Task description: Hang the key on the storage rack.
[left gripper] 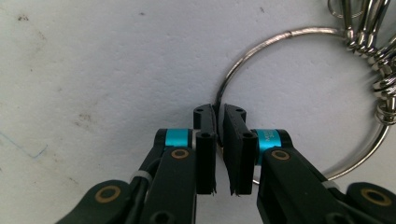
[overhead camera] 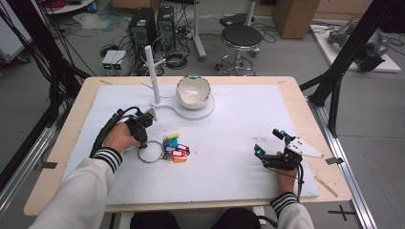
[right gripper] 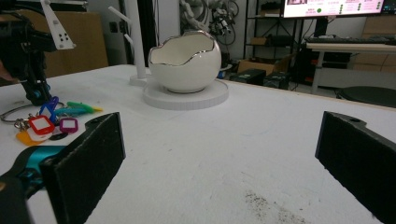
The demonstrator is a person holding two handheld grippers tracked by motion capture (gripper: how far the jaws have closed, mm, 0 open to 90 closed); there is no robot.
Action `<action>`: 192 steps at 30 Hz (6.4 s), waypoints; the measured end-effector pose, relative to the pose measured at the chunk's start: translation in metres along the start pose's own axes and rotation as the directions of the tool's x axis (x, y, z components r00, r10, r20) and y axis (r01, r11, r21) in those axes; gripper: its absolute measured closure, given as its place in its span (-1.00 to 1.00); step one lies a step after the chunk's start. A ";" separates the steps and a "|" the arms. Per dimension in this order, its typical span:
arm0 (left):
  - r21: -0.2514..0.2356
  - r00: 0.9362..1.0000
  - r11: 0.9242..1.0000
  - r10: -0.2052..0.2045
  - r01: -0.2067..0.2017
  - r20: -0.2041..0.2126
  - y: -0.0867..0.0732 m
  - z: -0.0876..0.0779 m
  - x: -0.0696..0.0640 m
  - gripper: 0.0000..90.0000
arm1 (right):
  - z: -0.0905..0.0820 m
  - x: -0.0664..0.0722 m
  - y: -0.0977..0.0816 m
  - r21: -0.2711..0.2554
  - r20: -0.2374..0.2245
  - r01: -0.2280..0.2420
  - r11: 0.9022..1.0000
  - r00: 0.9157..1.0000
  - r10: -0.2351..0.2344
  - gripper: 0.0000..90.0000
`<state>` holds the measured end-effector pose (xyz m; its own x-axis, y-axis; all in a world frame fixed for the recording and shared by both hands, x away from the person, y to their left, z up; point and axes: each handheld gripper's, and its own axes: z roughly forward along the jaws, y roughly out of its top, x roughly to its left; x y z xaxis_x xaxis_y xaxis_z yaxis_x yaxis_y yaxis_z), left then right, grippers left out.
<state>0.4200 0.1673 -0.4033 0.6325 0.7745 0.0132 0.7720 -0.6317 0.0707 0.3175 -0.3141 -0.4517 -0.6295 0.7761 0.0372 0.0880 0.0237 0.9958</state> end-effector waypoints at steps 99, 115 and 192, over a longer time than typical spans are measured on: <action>-0.872 0.999 0.488 0.014 0.031 0.044 -0.017 -0.090 0.078 0.94 | 0.002 0.000 0.001 0.012 0.006 0.007 1.000 1.000 -0.007 -0.98; -0.852 0.993 0.509 -0.054 0.122 0.109 -0.008 -0.072 0.094 0.94 | 0.002 0.000 0.001 0.019 0.004 0.009 1.000 1.000 -0.009 -0.98; -0.993 0.998 0.112 0.053 0.022 0.028 -0.182 0.036 0.013 -0.96 | 0.003 0.000 0.001 0.026 0.008 0.015 1.000 1.000 -0.015 -0.98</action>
<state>0.2898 0.2915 -0.4515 0.6738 0.7388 -0.0109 0.0380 -0.0198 0.9991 0.3197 -0.3120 -0.4512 -0.6241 0.7810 0.0215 0.0987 0.0516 0.9938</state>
